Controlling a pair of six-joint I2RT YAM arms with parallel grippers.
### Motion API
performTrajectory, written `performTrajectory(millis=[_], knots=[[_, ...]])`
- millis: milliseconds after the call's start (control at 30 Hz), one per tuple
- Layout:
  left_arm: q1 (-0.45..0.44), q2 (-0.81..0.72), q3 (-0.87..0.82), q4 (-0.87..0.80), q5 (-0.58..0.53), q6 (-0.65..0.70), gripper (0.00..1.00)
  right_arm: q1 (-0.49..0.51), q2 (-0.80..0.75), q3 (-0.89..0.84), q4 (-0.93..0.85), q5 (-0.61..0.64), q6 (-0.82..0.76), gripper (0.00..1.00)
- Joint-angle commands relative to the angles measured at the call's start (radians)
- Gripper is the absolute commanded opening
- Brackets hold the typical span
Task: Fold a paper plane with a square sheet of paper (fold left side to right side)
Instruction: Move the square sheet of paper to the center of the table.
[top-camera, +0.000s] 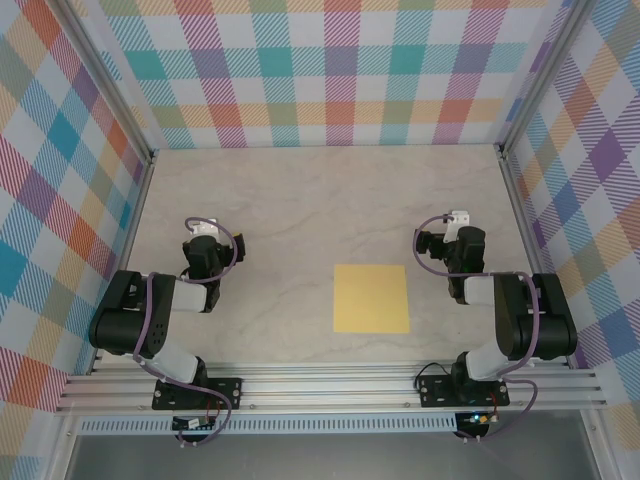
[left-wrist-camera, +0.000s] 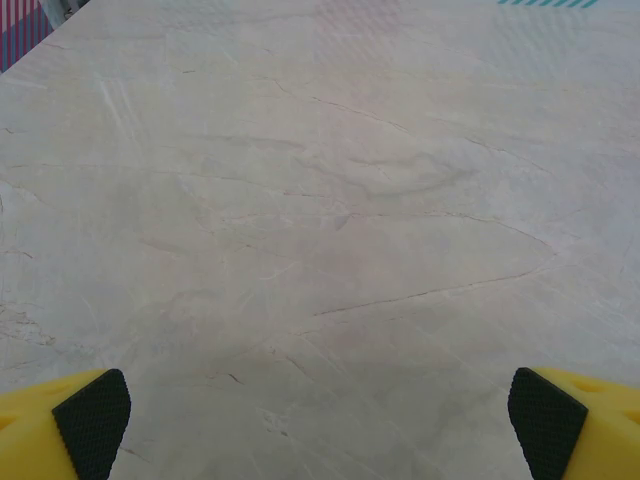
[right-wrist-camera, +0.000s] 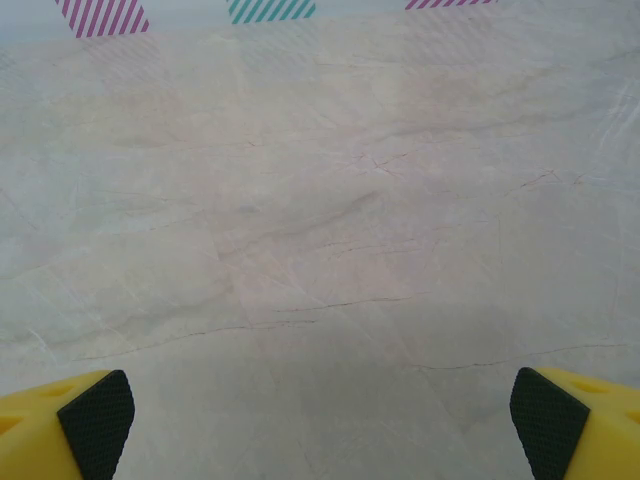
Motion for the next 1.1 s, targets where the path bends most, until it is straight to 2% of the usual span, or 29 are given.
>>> performTrajectory(millis=[0, 600, 667, 767, 833, 900, 1067], knots=[[0.012, -0.007, 0.013, 0.011, 0.010, -0.003, 1.00, -0.004, 0.004, 0.005, 0.031, -0.020, -0.008, 1.00], [0.013, -0.010, 0.009, 0.017, 0.011, -0.004, 1.00, -0.004, 0.005, 0.005, 0.030, -0.020, -0.007, 1.00], [0.012, -0.043, 0.025, -0.030, 0.012, -0.004, 1.00, -0.004, 0.003, 0.003, 0.033, -0.020, -0.007, 0.99], [0.011, -0.144, 0.065, -0.182, 0.054, 0.017, 1.00, -0.004, -0.034, 0.043, -0.075, 0.018, 0.010, 1.00], [0.009, -0.219, 0.100, -0.296, 0.063, 0.015, 1.00, -0.004, -0.095, 0.128, -0.320, 0.085, 0.034, 1.00], [0.007, -0.286, 0.124, -0.366, 0.091, -0.034, 1.00, -0.004, -0.141, 0.217, -0.516, 0.099, 0.039, 1.00], [-0.026, -0.352, 0.229, -0.527, 0.274, -0.206, 1.00, -0.004, -0.299, 0.282, -0.774, 0.059, 0.123, 1.00]])
